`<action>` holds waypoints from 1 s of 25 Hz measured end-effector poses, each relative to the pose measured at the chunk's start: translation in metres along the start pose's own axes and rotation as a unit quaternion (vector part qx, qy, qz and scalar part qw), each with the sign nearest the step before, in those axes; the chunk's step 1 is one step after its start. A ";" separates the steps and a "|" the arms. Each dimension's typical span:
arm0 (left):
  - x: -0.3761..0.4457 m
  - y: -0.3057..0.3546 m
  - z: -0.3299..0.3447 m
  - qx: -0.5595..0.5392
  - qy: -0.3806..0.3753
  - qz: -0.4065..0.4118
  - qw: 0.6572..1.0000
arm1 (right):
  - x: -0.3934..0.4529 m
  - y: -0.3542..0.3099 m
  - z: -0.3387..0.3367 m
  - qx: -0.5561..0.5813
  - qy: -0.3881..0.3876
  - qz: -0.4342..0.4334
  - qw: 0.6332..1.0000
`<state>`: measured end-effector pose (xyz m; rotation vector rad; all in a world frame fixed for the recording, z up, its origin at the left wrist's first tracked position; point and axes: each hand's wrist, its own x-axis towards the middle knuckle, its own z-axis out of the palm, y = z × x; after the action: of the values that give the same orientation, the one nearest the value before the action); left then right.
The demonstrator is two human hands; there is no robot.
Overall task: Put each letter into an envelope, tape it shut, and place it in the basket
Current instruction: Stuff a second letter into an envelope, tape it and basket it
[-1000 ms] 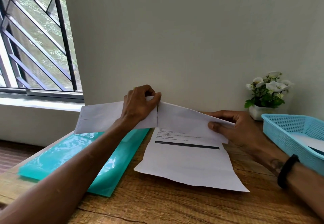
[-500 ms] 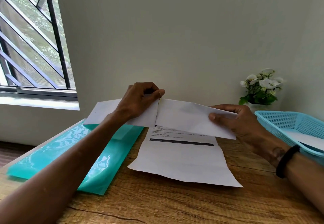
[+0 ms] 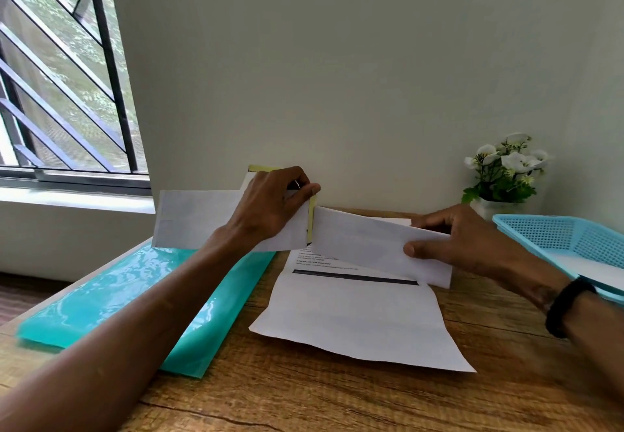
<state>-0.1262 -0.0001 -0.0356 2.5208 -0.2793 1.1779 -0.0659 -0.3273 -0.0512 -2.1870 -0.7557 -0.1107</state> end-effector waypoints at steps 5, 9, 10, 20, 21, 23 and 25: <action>-0.002 0.010 0.002 -0.049 -0.010 0.014 0.999 | -0.004 -0.011 -0.009 -0.221 0.001 -0.050 0.974; -0.005 0.027 0.008 -0.082 -0.026 0.054 0.995 | -0.008 -0.024 0.008 -0.407 0.038 -0.069 0.910; -0.005 0.030 0.008 -0.080 -0.030 0.059 0.995 | -0.010 -0.027 0.010 -0.427 0.045 -0.075 0.900; -0.012 0.027 0.016 -0.053 -0.063 0.035 0.996 | -0.010 -0.029 0.009 -0.297 0.042 -0.058 0.952; -0.013 0.025 0.017 -0.037 -0.071 0.029 0.996 | -0.009 -0.027 0.005 -0.267 0.056 -0.051 0.961; -0.017 0.024 0.020 -0.033 -0.081 0.012 0.996 | -0.007 -0.027 -0.002 -0.194 0.075 -0.043 0.977; -0.017 0.028 0.021 -0.110 -0.071 -0.027 0.991 | -0.008 -0.031 -0.010 -0.113 0.056 -0.026 0.992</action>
<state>-0.1311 -0.0336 -0.0549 2.4058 -0.3533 0.8947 -0.0876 -0.3227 -0.0263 -2.3522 -0.7672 -0.3594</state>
